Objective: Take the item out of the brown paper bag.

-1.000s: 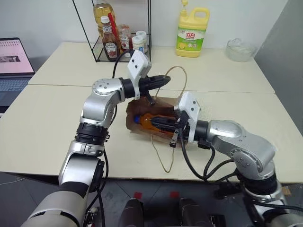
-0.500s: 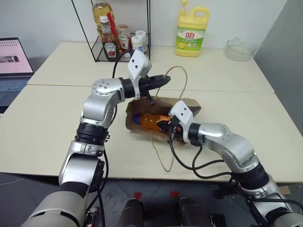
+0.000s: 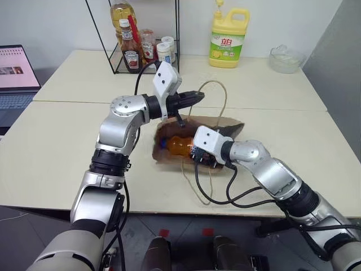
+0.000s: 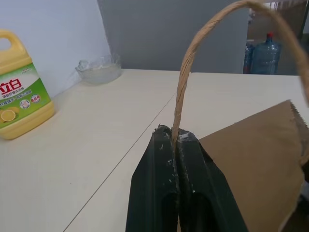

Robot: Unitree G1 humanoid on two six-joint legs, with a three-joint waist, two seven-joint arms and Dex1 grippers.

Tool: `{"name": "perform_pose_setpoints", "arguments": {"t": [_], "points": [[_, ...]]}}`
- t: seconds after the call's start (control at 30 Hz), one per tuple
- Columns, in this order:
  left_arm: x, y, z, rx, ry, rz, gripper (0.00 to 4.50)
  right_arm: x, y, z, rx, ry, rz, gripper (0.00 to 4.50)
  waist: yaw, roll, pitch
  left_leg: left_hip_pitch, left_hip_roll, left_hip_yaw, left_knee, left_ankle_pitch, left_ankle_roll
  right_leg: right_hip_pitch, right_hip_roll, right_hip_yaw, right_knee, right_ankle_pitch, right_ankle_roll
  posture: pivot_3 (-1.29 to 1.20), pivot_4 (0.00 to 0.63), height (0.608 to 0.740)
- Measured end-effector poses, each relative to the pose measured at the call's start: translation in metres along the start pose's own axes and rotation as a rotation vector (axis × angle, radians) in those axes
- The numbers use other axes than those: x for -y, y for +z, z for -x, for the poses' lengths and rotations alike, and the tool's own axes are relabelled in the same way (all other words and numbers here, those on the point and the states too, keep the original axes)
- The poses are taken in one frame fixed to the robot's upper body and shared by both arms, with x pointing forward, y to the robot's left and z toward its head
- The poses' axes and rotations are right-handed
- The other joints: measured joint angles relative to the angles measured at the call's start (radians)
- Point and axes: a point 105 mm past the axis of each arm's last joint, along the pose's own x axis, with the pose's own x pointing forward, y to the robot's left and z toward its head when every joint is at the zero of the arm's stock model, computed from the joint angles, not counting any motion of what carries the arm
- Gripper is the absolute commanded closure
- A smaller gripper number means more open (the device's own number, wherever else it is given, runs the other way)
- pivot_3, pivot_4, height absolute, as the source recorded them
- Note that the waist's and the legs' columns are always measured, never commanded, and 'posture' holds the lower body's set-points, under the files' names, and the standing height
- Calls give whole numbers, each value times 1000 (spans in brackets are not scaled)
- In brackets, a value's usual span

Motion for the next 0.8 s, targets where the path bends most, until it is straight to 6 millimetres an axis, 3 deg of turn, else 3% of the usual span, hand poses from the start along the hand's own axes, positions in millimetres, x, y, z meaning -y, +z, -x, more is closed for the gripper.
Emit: {"name": "perform_pose_setpoints", "arguments": {"t": [0.2,0.43,0.6,0.8], "points": [[1,0,-3,8,0,6,4500,1,-21,-4,-107,24,94,18,1,0,0,0,0,0,0,0,0,0,0,0,0,0,0,0,150,740],[1,0,-3,9,5,7,4500,2,-22,-7,-126,48,171,18,1,0,0,0,0,0,0,0,0,0,0,0,0,0,0,0,150,740],[2,1,-3,11,6,3,4500,4,-23,-10,-114,46,172,1196,0,0,0,0,0,0,0,0,0,0,0,0,0,0,0,0,150,740],[2,2,-2,13,7,-2,4500,4,-25,-7,-93,65,156,1246,1,0,0,0,0,0,0,0,0,0,0,0,0,0,0,0,150,740]]}}
